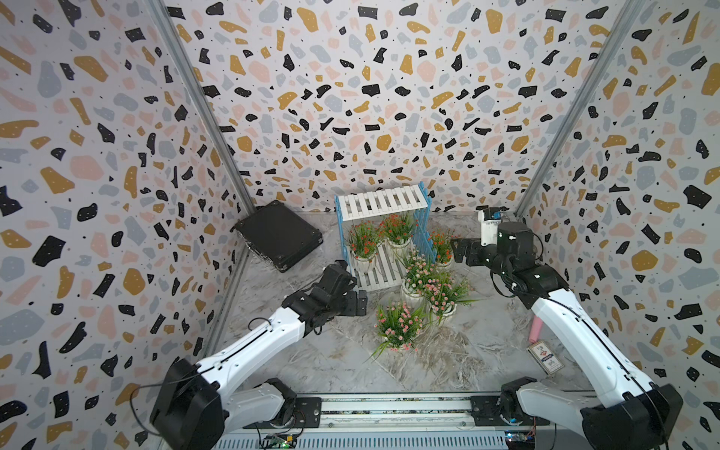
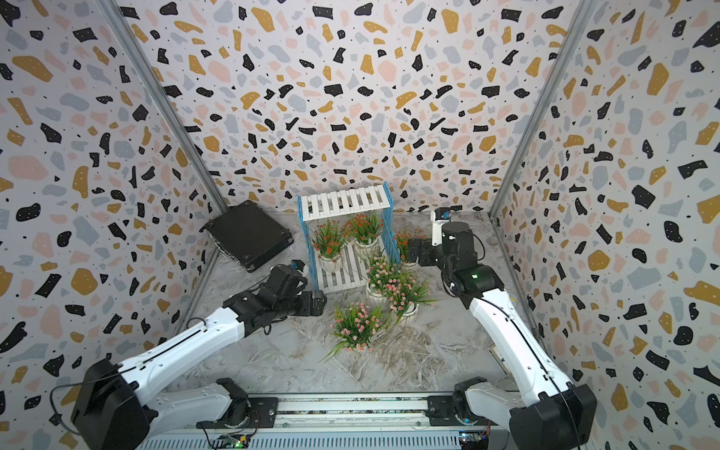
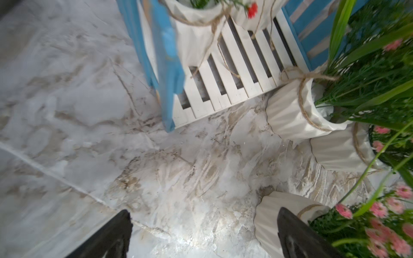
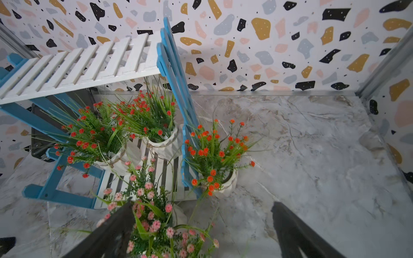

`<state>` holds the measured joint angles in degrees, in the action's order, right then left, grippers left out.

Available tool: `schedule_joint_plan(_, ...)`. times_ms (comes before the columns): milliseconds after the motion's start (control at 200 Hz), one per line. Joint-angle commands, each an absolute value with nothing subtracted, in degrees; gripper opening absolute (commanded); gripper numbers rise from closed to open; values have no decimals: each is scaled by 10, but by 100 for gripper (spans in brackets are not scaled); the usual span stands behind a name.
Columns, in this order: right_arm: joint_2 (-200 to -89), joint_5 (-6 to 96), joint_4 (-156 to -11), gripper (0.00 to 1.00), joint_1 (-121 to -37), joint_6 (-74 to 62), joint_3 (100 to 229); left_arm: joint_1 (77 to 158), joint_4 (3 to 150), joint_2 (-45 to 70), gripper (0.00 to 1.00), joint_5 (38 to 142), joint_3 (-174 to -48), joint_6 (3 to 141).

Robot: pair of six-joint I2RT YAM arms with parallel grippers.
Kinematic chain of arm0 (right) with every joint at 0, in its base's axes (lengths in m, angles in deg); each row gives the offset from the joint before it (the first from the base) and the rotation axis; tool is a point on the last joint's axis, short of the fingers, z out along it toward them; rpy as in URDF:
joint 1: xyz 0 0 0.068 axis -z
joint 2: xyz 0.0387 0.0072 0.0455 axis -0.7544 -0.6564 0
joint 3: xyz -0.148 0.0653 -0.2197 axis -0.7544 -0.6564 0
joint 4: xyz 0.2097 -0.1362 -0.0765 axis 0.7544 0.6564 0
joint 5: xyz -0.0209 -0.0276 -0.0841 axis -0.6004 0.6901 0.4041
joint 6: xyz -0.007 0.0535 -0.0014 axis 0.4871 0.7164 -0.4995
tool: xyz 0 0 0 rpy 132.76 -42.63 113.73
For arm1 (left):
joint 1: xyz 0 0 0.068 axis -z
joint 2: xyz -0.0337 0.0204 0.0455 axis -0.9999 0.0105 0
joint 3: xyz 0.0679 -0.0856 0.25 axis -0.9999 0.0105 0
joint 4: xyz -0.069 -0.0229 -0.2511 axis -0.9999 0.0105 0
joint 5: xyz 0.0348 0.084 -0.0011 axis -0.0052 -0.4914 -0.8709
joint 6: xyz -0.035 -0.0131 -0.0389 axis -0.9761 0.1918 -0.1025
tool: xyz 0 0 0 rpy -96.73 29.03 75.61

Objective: Place the baby's breath potted plants on the rack by color
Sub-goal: Move the baby's breath potted plant to the center of the board.

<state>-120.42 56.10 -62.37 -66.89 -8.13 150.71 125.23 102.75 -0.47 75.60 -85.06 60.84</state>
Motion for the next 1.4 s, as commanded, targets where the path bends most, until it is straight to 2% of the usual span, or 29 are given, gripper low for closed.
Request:
schedule_joint_plan(0, -1163, 541, -608, 98, -651, -71, 1494, 1271, 955, 38, 99, 771, -885, 630)
schedule_joint_plan(591, -1113, 524, -671, 96, -599, -48, 1425, 1286, 872, 305, 98, 769, -1041, 707)
schedule_joint_plan(971, -1111, 519, -680, 95, -594, -45, 1422, 1291, 823, 363, 98, 847, -1066, 728)
schedule_joint_plan(1392, -1109, 535, -662, 95, -595, -53, 1432, 1354, 825, 396, 98, 856, -1108, 726)
